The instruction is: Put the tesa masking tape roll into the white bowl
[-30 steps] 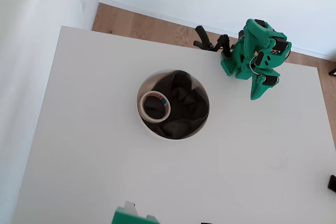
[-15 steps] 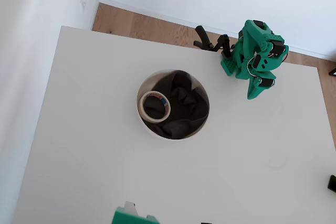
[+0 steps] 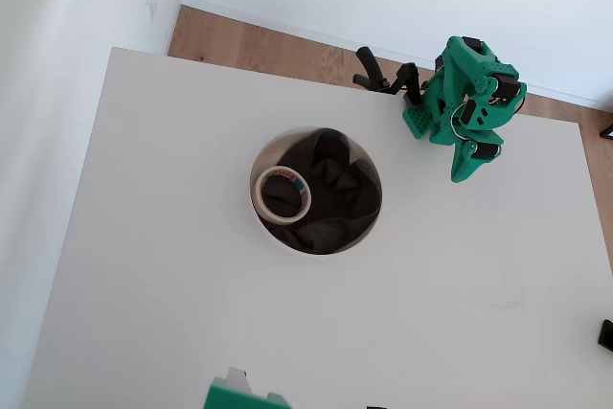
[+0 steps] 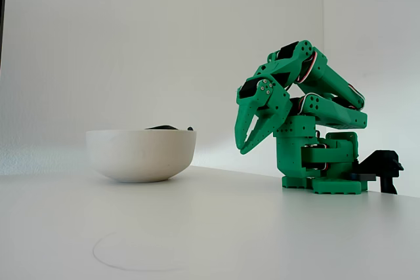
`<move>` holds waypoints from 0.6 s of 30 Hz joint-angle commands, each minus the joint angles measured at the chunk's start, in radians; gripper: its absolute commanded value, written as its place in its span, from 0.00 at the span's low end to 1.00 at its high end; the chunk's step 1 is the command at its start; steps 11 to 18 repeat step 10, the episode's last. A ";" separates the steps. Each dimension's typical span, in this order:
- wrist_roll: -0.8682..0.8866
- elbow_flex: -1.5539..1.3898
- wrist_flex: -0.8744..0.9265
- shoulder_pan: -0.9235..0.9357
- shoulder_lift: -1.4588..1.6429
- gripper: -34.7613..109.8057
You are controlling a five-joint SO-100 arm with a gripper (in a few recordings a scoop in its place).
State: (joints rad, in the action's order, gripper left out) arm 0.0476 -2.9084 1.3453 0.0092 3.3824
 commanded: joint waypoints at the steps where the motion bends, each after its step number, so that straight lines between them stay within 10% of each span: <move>1: 0.012 0.005 0.005 -0.011 0.008 0.21; 18: 0.012 0.005 0.005 -0.011 0.008 0.18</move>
